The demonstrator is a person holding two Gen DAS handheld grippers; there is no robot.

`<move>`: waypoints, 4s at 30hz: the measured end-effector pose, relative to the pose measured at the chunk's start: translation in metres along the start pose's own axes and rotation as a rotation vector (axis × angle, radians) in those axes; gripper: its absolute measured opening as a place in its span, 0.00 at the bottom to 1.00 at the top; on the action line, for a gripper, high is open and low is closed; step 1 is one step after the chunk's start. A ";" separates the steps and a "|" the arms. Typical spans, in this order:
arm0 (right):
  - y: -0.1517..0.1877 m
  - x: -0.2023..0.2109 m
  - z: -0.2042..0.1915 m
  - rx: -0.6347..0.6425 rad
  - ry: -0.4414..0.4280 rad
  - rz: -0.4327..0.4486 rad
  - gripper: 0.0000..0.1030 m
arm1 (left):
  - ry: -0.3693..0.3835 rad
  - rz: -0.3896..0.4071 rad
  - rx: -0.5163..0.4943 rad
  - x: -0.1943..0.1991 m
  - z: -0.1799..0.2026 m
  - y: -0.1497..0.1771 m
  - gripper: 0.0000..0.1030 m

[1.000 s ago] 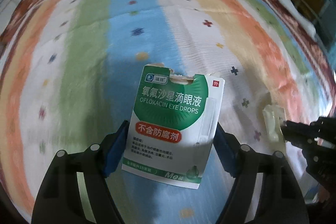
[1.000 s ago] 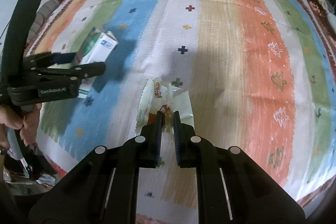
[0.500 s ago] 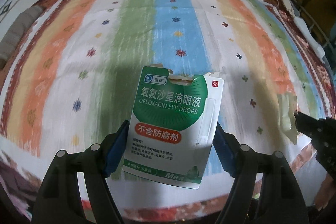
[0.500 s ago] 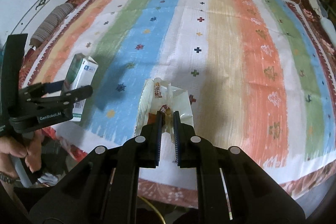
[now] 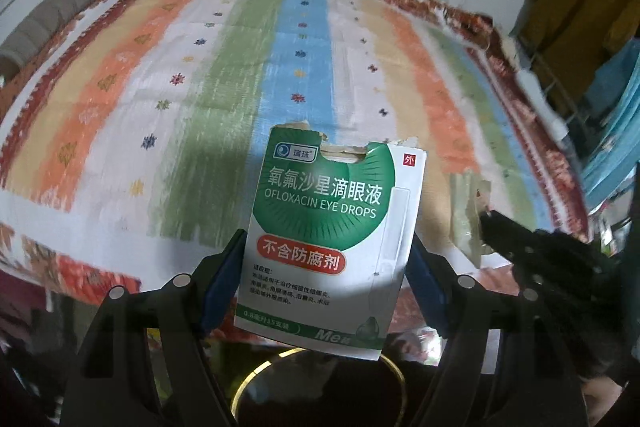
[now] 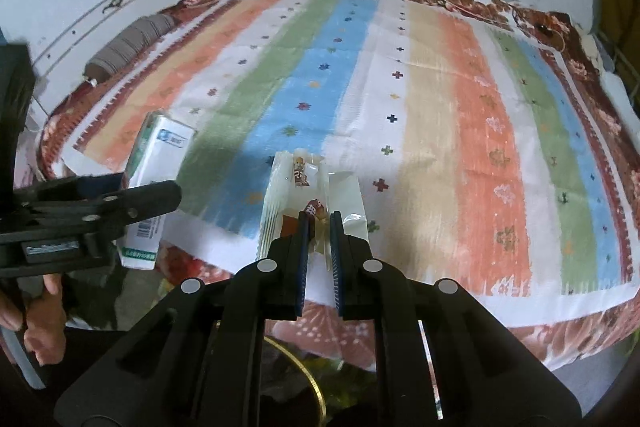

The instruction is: Collect trash

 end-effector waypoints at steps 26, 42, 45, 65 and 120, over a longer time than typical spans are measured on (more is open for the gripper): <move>0.133 0.071 -0.016 -0.078 -0.210 -0.022 0.10 | 0.118 0.151 -0.129 0.076 0.042 0.131 0.72; 0.179 0.061 -0.034 -0.102 -0.277 -0.127 0.42 | 0.119 0.139 -0.027 0.079 0.025 0.174 0.92; 0.180 0.063 -0.030 -0.107 -0.268 -0.119 0.51 | 0.131 0.139 0.004 0.080 0.019 0.173 0.93; 0.216 0.089 -0.021 -0.030 -0.180 -0.071 0.92 | -0.100 -0.013 -0.126 0.071 0.014 0.215 0.95; 0.216 0.089 -0.020 -0.068 -0.217 -0.067 0.92 | -0.098 0.001 -0.123 0.069 0.017 0.225 0.95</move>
Point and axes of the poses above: each gripper's, at about its wrist camera, not at the fingertips, and x roughly against the way its jaws point, z to its right, y to its underside, the point moved 3 cm from there along -x, roughly the way its jaws point, and after that the axes turned 14 degrees about y, right-handed, at the moved point
